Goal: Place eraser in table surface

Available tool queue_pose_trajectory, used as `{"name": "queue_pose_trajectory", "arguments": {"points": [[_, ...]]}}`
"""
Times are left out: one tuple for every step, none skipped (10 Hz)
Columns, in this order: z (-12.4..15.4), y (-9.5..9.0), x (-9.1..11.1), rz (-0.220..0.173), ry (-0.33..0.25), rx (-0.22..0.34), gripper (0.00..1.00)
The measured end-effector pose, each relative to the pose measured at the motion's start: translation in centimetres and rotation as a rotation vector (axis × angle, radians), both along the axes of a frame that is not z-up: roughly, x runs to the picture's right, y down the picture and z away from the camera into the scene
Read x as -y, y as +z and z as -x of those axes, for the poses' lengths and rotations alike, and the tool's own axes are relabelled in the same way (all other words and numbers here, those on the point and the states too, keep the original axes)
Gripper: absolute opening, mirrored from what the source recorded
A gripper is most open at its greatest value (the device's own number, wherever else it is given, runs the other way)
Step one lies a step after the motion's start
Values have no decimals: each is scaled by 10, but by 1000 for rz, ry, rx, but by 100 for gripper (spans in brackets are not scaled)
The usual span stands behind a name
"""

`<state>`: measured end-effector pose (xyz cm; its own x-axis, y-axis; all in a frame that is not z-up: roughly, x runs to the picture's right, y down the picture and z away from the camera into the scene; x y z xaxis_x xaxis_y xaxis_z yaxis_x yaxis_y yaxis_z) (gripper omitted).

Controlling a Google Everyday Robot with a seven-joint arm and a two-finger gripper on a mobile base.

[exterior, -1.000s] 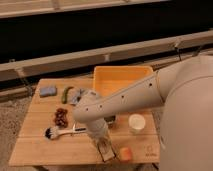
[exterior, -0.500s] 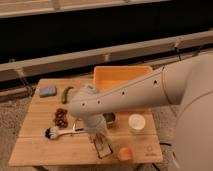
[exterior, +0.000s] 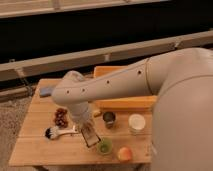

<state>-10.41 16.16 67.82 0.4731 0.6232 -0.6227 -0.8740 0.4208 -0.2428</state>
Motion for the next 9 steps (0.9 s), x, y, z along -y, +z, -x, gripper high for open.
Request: {"name": "queue_pose_trajectory", "arguments": {"points": [[5,7,6,-1,-7,5,7],[4,15,11,2,-4,6,18],[-1,22,17,1,3,3,27],[-6,27,21,0,15,1,38],[-8,29,22,2,22,0,47],[-9,32,23,3,29,4,58],[-10,33,25,0,36,7,68],[-12,35,26,-4,44,9,76],[-11,35,28,-16,56,18,80]]}}
